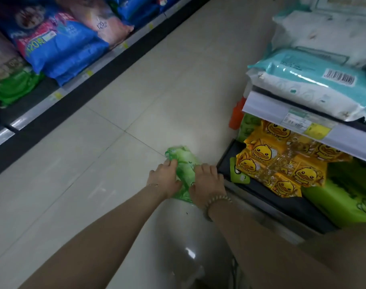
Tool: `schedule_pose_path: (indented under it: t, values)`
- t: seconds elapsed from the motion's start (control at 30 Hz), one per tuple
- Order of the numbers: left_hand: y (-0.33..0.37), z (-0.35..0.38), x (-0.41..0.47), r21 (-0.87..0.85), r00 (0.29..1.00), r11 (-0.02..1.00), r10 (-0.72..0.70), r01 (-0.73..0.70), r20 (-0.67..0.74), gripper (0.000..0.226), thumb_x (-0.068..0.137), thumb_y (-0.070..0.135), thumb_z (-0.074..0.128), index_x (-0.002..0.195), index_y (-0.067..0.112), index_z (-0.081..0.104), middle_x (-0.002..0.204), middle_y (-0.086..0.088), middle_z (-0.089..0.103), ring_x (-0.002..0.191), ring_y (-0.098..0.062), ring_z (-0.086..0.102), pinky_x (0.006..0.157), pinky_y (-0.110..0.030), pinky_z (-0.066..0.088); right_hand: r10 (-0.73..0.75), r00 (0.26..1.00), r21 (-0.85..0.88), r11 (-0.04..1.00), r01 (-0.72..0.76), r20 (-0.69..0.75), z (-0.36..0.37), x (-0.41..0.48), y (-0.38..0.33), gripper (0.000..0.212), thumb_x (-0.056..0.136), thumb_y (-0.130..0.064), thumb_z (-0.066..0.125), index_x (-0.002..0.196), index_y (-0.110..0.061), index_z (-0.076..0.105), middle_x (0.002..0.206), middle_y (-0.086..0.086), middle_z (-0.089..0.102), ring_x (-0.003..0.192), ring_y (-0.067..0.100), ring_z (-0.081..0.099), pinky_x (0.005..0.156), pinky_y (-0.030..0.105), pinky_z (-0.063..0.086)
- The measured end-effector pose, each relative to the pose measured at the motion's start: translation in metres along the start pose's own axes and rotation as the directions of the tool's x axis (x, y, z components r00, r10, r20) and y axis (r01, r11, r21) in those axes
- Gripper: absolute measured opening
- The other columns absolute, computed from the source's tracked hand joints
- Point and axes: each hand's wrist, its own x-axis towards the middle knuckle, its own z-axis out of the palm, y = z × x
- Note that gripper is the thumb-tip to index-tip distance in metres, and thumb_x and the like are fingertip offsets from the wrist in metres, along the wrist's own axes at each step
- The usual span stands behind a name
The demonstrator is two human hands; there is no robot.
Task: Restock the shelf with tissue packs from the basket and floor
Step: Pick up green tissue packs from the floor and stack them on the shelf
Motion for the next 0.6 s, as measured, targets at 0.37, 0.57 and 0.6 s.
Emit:
schedule_pose_path:
  t: [0.37,0.57,0.6]
  values:
    - [-0.008,0.08,0.028,-0.232,0.963,0.947,-0.174,0.221,0.205,0.056,0.087,0.038,0.058,0.132,0.012,0.037,0.133,-0.01,0.047,0.119,-0.032,0.05,0.097,-0.047,0.044,0.106,0.977,0.024,0.993,-0.112,0.186,0.061,-0.006,0.026,0.047,0.086,-0.027,0.051,0.128,-0.013,0.035,0.136,0.01,0.035,0.126,0.028,0.029,0.101,0.039,0.031]
    - [-0.025,0.112,0.041,-0.298,0.942,0.907,-0.229,0.299,0.247,0.054,0.088,0.031,0.058,0.132,0.008,0.038,0.135,-0.013,0.045,0.121,-0.034,0.049,0.099,-0.046,0.043,0.146,0.944,-0.018,0.989,-0.147,0.295,0.085,0.003,0.036,0.061,0.088,-0.033,0.054,0.139,-0.011,0.027,0.147,0.012,0.025,0.137,0.032,0.018,0.109,0.041,0.027]
    - [-0.029,0.115,0.043,-0.304,0.94,0.902,-0.235,0.306,0.248,0.055,0.087,0.029,0.058,0.133,0.007,0.038,0.136,-0.013,0.045,0.121,-0.033,0.049,0.1,-0.045,0.043,0.16,0.94,-0.01,0.986,-0.165,0.302,0.088,0.007,0.035,0.061,0.088,-0.034,0.054,0.139,-0.011,0.028,0.148,0.012,0.024,0.137,0.032,0.017,0.109,0.041,0.027]
